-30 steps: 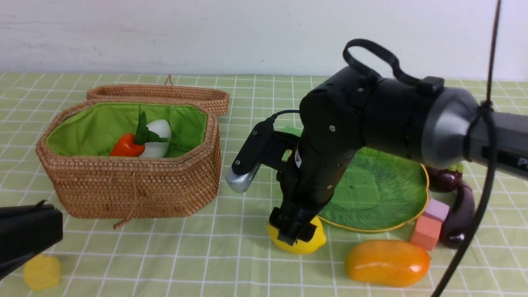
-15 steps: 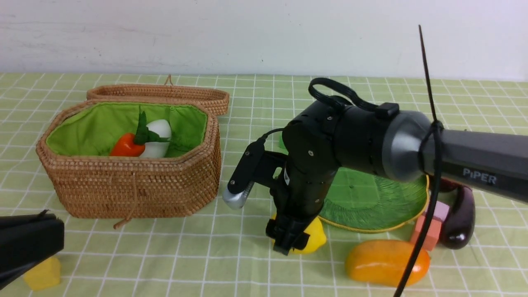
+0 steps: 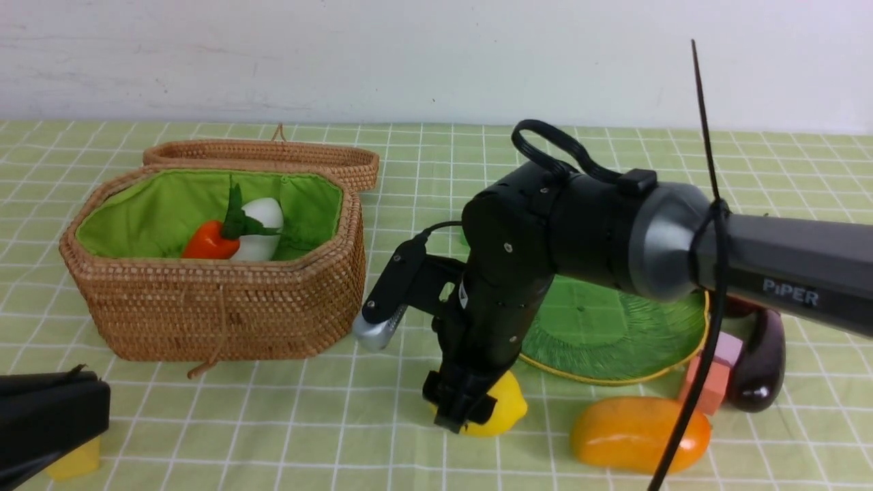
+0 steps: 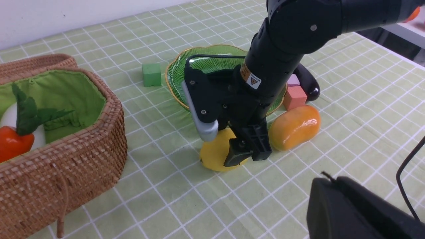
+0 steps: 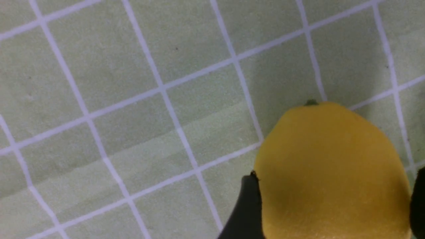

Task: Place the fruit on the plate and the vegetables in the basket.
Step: Use the right arm to grab a lemon and put it into the right plate, then use the right arm to grab a mango and put it into the right plate

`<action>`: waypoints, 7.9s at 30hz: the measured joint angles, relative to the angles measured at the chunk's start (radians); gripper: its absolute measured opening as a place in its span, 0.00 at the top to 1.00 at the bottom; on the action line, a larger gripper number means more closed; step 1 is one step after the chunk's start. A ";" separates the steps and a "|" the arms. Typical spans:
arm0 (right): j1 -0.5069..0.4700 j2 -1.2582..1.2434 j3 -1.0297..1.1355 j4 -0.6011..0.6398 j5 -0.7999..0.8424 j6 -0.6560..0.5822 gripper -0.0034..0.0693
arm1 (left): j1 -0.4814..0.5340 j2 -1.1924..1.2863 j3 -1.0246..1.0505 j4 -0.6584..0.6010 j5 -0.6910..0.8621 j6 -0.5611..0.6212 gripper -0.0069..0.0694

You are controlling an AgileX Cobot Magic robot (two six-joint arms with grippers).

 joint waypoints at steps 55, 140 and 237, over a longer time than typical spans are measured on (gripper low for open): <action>0.006 0.060 -0.019 -0.021 0.040 -0.026 0.17 | 0.000 0.000 0.000 -0.007 -0.029 0.004 0.91; -0.288 -0.381 0.573 0.027 -0.161 -0.400 0.07 | 0.000 0.000 0.000 -0.208 0.111 0.318 0.86; -0.437 -0.171 0.260 0.034 -0.332 0.391 0.08 | 0.000 0.000 0.000 -0.211 -0.208 0.317 0.80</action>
